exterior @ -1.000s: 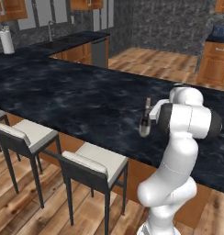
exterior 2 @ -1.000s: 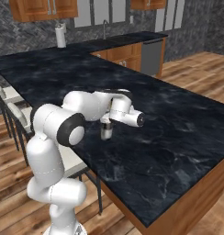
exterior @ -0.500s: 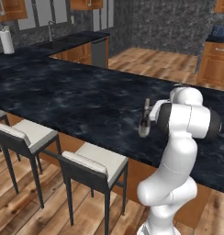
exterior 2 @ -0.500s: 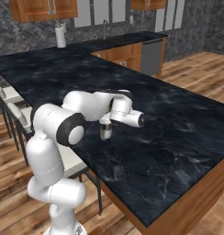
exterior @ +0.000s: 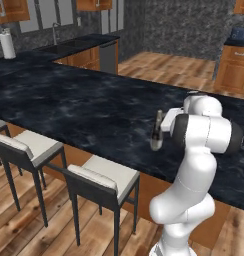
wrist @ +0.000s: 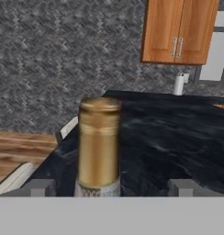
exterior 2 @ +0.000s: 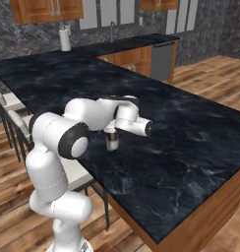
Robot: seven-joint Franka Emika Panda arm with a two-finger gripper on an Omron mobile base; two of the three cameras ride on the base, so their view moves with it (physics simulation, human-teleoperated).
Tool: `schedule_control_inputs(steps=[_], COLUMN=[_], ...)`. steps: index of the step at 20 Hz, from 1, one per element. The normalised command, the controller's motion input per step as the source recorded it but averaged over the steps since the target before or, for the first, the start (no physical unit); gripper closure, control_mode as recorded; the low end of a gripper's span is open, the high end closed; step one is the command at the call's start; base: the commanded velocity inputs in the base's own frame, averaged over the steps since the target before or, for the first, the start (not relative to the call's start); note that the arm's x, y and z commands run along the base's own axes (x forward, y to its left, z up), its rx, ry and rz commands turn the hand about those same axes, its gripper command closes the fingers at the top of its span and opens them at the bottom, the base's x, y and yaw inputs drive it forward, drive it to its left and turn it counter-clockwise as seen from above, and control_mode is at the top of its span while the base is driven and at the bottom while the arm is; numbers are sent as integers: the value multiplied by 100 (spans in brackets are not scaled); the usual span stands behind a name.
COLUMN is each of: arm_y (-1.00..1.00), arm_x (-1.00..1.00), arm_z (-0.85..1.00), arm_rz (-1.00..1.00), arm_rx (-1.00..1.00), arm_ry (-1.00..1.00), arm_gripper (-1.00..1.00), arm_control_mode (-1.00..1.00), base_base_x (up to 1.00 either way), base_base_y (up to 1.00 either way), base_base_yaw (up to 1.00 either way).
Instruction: Get the candle and the wine from the cabinet and move them to the dining counter.
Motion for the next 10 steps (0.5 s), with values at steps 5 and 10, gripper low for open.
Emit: schedule_control_inputs(steps=[5,10], arm_y=[0,-2], arm_x=[-3,-19], arm_z=[31,34], arm_rz=[0,1], arm_rx=[0,1], arm_ry=[0,0], arm_gripper=[-100,-100], arm_control_mode=[-100,-100], base_base_x=[0,0], base_base_y=[0,0], base_base_yaw=[0,0])
